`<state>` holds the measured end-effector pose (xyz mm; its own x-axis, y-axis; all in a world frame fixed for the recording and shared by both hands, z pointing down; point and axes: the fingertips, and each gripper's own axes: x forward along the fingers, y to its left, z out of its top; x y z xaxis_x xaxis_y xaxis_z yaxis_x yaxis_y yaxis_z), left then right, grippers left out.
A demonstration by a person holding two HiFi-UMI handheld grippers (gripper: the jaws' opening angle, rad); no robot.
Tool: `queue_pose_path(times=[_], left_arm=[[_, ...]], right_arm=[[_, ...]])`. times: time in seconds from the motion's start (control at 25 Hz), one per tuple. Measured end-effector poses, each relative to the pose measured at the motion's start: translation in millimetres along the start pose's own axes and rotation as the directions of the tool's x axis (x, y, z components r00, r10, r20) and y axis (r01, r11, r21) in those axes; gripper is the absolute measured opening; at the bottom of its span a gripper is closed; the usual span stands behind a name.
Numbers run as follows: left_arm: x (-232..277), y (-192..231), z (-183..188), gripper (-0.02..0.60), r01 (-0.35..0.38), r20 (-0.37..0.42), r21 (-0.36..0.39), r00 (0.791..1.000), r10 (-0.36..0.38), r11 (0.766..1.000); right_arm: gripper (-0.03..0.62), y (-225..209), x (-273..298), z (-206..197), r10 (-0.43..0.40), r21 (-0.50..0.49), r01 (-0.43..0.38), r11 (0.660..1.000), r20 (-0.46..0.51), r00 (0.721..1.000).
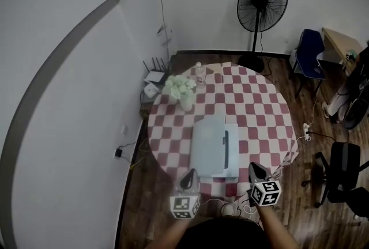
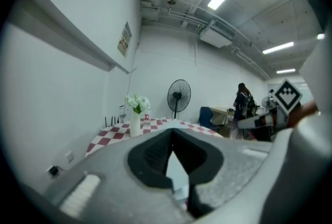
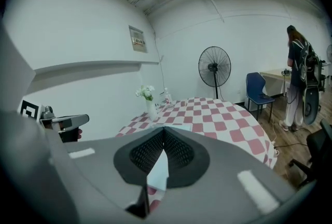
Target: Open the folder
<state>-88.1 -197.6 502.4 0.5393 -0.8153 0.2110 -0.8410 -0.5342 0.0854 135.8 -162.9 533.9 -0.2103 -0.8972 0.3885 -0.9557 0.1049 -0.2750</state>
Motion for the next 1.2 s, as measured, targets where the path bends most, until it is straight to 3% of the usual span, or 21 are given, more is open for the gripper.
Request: queue_pose_path(times=[0.24, 0.6, 1.2], left_arm=[[18.5, -19.4, 32.6, 0.004, 0.011, 0.067, 0.026, 0.998, -0.013, 1.000], [35.7, -34.3, 47.8, 0.005, 0.023, 0.089, 0.056, 0.996, -0.028, 0.998], [51.2, -29.4, 61.6, 0.005, 0.038, 0.101, 0.091, 0.994, -0.047, 0.995]], right_arm=[[0.002, -17.2, -11.1, 36.3, -0.015, -0.066, 0.020, 0.998, 0.081, 0.997], [0.002, -35.3, -13.8, 60.0, -0.039, -0.110, 0.054, 0.992, 0.130, 0.991], [0.002, -34.5, -6.3, 73.9, -0.052, -0.155, 0.072, 0.985, 0.131, 0.990]])
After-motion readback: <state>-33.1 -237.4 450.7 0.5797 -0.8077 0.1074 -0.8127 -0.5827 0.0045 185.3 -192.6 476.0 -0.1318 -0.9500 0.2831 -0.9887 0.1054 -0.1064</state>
